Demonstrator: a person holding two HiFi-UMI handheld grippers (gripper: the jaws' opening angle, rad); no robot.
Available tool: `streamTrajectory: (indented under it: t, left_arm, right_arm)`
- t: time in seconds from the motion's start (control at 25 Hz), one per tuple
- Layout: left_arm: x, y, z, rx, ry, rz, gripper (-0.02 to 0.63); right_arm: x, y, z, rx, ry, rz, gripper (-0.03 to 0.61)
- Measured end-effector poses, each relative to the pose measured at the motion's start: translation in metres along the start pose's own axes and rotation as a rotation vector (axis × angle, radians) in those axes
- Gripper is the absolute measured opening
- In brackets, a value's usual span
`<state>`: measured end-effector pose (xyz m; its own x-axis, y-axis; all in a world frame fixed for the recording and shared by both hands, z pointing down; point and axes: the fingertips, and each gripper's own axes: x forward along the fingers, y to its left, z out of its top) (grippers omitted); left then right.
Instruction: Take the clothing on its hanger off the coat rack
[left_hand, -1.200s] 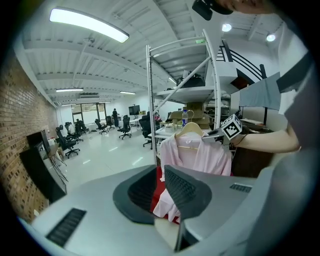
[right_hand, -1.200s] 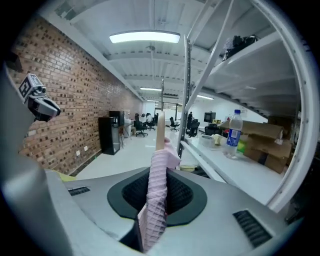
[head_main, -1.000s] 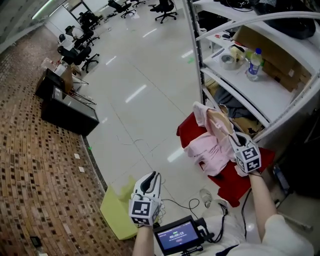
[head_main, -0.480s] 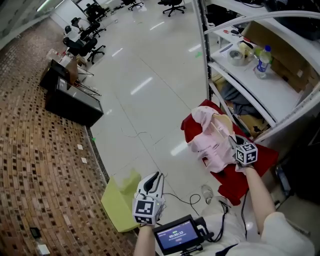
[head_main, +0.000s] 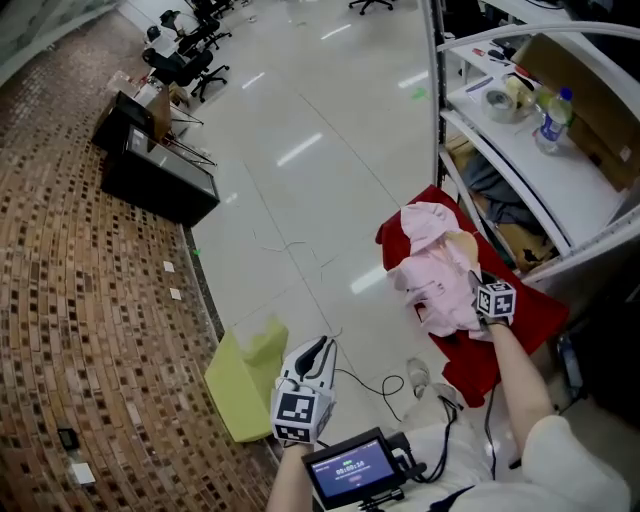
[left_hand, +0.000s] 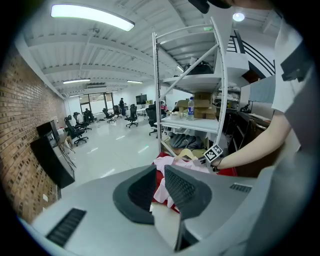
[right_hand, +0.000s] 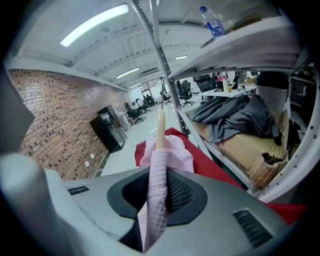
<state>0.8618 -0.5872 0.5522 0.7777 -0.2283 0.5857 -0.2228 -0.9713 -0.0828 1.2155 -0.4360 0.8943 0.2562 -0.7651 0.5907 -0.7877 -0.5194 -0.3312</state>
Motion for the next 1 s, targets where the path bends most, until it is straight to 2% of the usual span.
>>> streamTrajectory:
  t: [0.12,0.32,0.48,0.6,0.72,0.8,0.92,0.96,1.0]
  left_arm:
    - [0.002,-0.001,-0.005,-0.004,0.010,-0.002,0.063]
    - [0.005,0.000,-0.017,-0.023,0.028,0.007,0.063]
    - [0.004,0.004,-0.034,-0.041,0.059,0.019,0.063]
    - [0.002,0.010,-0.048,-0.052,0.074,0.028,0.063]
    - [-0.001,0.019,-0.061,-0.072,0.078,0.040,0.063]
    - [-0.006,0.023,-0.072,-0.092,0.079,0.046,0.063]
    - [-0.017,0.029,-0.088,-0.115,0.072,0.047,0.063]
    - [-0.022,0.031,-0.092,-0.121,0.067,0.048,0.063]
    - [-0.028,0.033,-0.097,-0.127,0.061,0.049,0.063]
  right_arm:
    - [0.013,-0.010,-0.015,0.055,0.020,-0.021,0.043]
    - [0.037,-0.038,-0.059,0.093,0.166,-0.114,0.058]
    - [0.047,-0.052,-0.075,0.115,0.221,-0.151,0.066]
    - [0.052,-0.062,-0.085,0.093,0.232,-0.191,0.082]
    - [0.049,-0.069,-0.091,0.065,0.202,-0.238,0.127]
    - [0.046,-0.063,-0.089,0.062,0.164,-0.235,0.180]
    - [0.033,-0.054,-0.091,0.046,0.139,-0.263,0.183]
    - [0.027,-0.048,-0.089,0.037,0.125,-0.272,0.218]
    - [0.020,-0.040,-0.085,0.027,0.108,-0.272,0.218]
